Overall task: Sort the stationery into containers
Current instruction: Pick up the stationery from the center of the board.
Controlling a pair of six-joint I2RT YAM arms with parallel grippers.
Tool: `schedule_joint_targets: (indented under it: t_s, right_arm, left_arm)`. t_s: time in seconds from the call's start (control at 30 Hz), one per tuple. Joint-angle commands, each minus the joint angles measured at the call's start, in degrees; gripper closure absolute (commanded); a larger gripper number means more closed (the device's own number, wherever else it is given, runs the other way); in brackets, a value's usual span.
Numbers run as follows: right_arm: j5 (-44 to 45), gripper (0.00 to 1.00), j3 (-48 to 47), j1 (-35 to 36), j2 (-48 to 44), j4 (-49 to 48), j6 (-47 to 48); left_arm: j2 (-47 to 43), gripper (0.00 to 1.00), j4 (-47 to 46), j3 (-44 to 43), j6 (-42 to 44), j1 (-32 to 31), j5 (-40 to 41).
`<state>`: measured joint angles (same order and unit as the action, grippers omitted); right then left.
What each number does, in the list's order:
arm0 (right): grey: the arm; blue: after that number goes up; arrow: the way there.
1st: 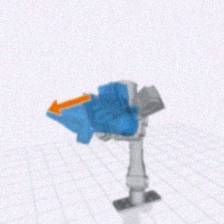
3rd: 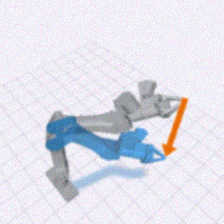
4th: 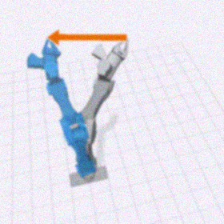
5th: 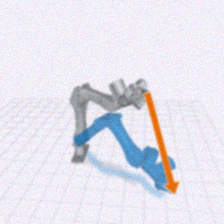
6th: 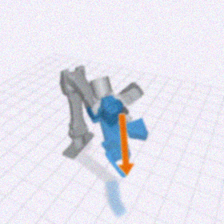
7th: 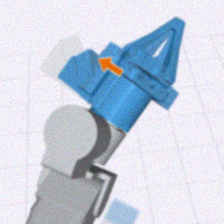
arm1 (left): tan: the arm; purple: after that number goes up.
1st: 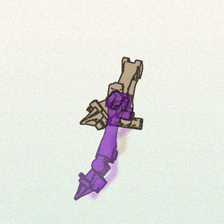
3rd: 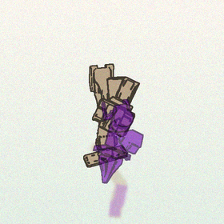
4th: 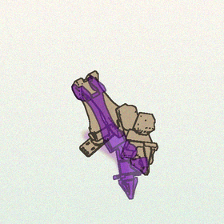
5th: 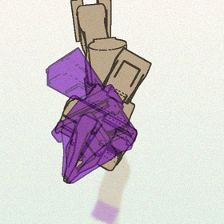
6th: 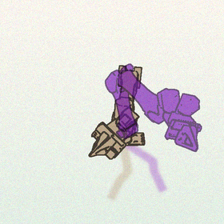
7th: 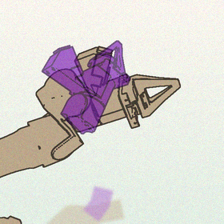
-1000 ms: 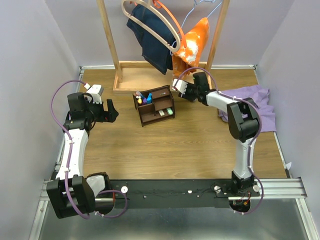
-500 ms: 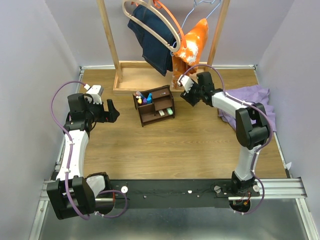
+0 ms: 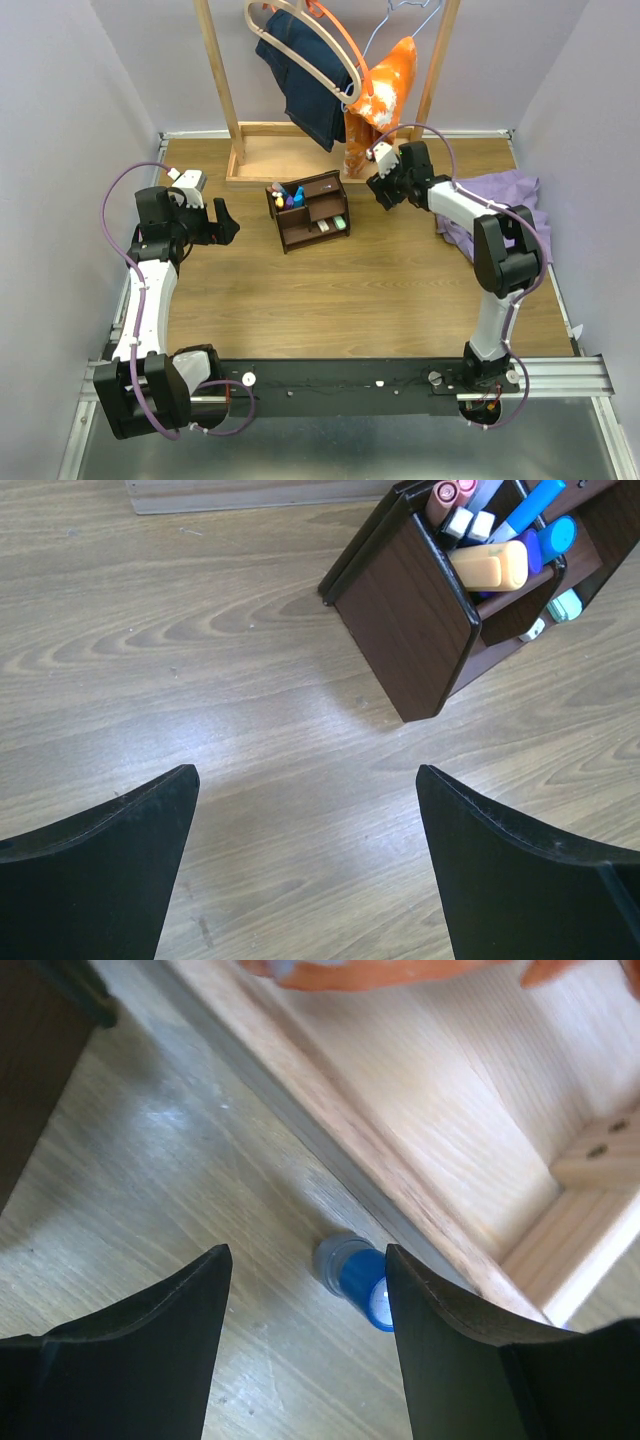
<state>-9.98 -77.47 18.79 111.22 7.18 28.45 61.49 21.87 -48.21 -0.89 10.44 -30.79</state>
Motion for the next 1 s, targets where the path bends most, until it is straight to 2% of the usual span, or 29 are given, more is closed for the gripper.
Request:
schedule_joint_targets:
  t_s: [0.0,0.2,0.5,0.67,0.97]
  right_arm:
    - [1.45,0.29,-5.49,-2.61,0.66,3.89,-7.34]
    - [2.33,0.29,-8.4,-3.58,1.54,5.48,-8.49]
    - [0.93,0.3,-7.96,-3.76,2.86,7.41,-8.76]
    - [0.57,0.35,-7.61,-4.19,3.3,8.2,-8.58]
    - [0.13,0.35,-8.31,-4.81,4.62,8.55,-8.32]
  left_arm:
    - [-0.41,0.01,-2.44,0.74,-1.22,0.29,-2.17]
    - [-0.5,0.01,-2.97,1.27,-1.57,0.29,-2.26]
    - [-0.59,0.01,-2.88,1.36,-1.4,0.29,-2.0]
    - [-0.32,0.01,-3.15,1.45,-1.49,0.29,-1.91]
    - [0.12,0.01,-3.67,1.54,-1.58,0.29,-1.73]
